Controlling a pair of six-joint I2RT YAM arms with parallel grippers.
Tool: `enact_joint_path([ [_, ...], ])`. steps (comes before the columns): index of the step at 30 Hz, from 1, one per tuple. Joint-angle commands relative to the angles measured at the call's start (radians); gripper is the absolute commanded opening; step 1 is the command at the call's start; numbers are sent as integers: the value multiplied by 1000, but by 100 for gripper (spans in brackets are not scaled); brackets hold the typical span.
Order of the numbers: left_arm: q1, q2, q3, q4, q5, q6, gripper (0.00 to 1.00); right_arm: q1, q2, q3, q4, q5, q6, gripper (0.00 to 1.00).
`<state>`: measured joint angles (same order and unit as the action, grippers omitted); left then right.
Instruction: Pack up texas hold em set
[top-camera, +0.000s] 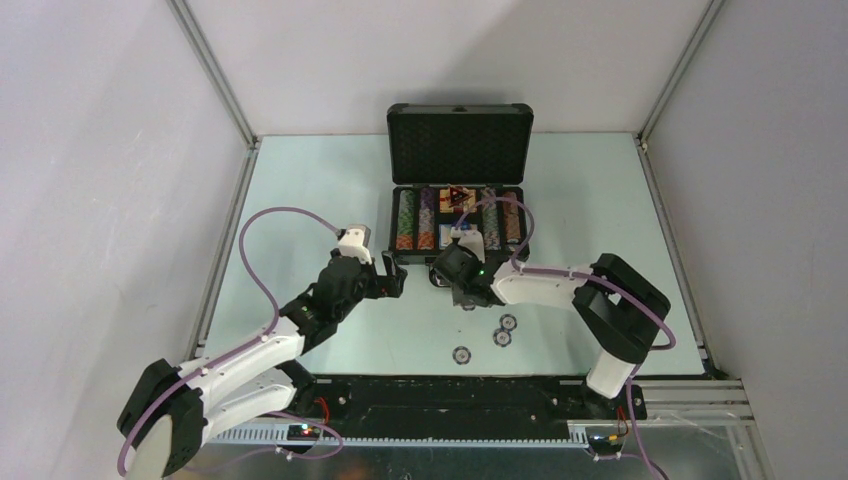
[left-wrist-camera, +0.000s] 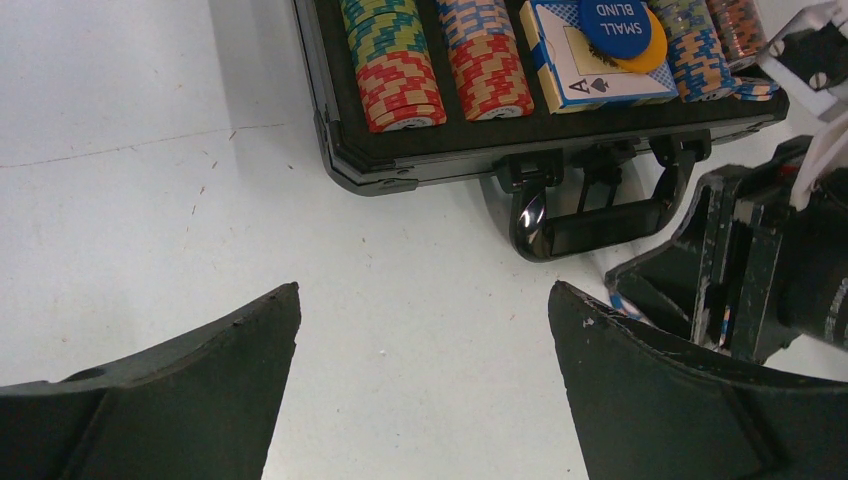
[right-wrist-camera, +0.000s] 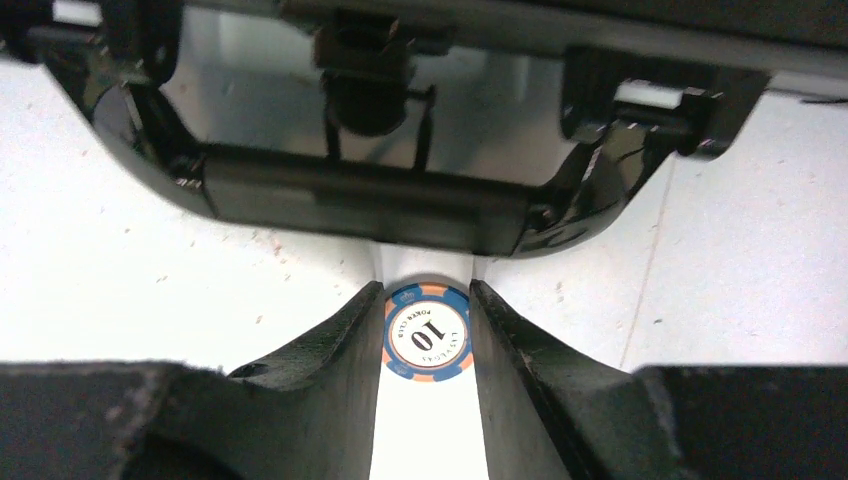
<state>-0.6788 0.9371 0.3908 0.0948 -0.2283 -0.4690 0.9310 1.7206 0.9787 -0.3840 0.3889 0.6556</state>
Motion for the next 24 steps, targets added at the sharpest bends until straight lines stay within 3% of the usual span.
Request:
enact_joint_path([
  [1, -8, -6, 29, 31, 4, 16, 98, 53, 20, -50, -92, -32, 60, 41],
  [19, -8, -7, 28, 30, 1, 15, 98, 176, -126, -195, -212, -28, 215, 42],
  [24, -7, -1, 29, 31, -2, 18, 98, 176, -145, -195, -209, -37, 216, 52],
])
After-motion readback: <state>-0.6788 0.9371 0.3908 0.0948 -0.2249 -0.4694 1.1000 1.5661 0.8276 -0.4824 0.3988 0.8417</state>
